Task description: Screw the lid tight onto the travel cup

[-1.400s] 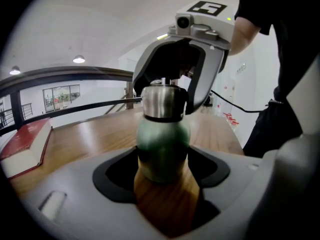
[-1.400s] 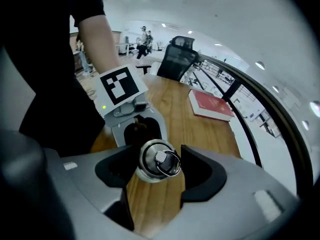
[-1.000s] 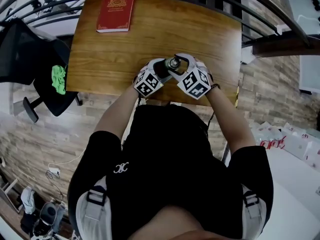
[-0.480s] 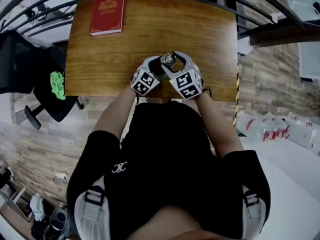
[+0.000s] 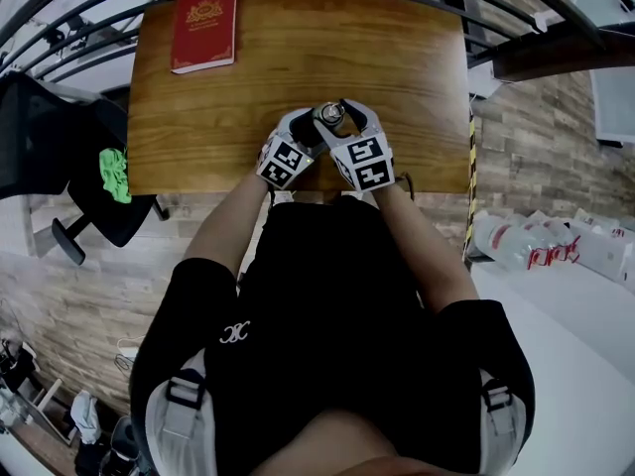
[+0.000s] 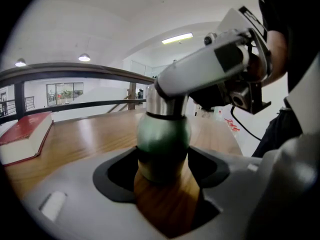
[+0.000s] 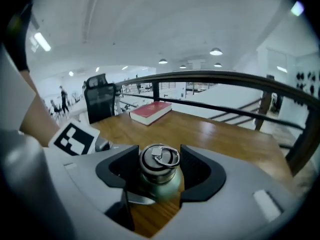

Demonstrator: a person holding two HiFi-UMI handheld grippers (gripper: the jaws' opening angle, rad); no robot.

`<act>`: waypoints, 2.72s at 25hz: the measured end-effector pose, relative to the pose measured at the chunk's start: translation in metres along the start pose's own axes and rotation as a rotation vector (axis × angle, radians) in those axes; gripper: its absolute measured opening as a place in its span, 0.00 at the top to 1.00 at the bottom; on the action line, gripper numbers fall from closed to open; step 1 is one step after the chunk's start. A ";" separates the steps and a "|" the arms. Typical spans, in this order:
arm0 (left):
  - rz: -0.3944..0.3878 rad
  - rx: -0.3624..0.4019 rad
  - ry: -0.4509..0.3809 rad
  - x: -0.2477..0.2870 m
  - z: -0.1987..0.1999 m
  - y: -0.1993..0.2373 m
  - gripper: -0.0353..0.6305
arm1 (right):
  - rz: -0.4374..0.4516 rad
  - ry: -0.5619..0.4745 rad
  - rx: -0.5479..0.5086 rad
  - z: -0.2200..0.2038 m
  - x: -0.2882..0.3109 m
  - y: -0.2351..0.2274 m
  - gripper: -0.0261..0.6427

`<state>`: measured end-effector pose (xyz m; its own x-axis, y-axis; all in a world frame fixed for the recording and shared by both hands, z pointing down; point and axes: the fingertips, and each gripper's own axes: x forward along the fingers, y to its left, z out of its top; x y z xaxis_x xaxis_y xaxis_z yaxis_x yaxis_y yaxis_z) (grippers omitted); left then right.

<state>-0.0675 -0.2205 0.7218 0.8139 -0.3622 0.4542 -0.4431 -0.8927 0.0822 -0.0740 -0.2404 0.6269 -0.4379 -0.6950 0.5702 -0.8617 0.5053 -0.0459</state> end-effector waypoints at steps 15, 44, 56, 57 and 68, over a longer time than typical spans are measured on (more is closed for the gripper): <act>-0.004 -0.007 0.027 0.001 0.000 0.001 0.40 | 0.031 -0.096 0.142 0.008 -0.004 -0.005 0.60; 0.798 -0.198 -0.304 -0.211 0.186 0.089 0.87 | -0.249 -0.558 0.099 0.132 -0.139 -0.135 0.96; 0.904 -0.070 -0.364 -0.258 0.261 0.073 0.87 | -0.332 -0.649 0.053 0.183 -0.188 -0.155 0.96; 0.917 -0.039 -0.345 -0.259 0.263 0.072 0.87 | -0.327 -0.654 0.058 0.183 -0.189 -0.154 0.96; 0.912 -0.035 -0.301 -0.257 0.256 0.059 0.87 | -0.300 -0.667 0.053 0.185 -0.193 -0.140 0.96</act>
<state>-0.2067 -0.2485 0.3827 0.2101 -0.9714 0.1103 -0.9606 -0.2261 -0.1614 0.0839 -0.2719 0.3712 -0.2292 -0.9718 -0.0557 -0.9730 0.2303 -0.0150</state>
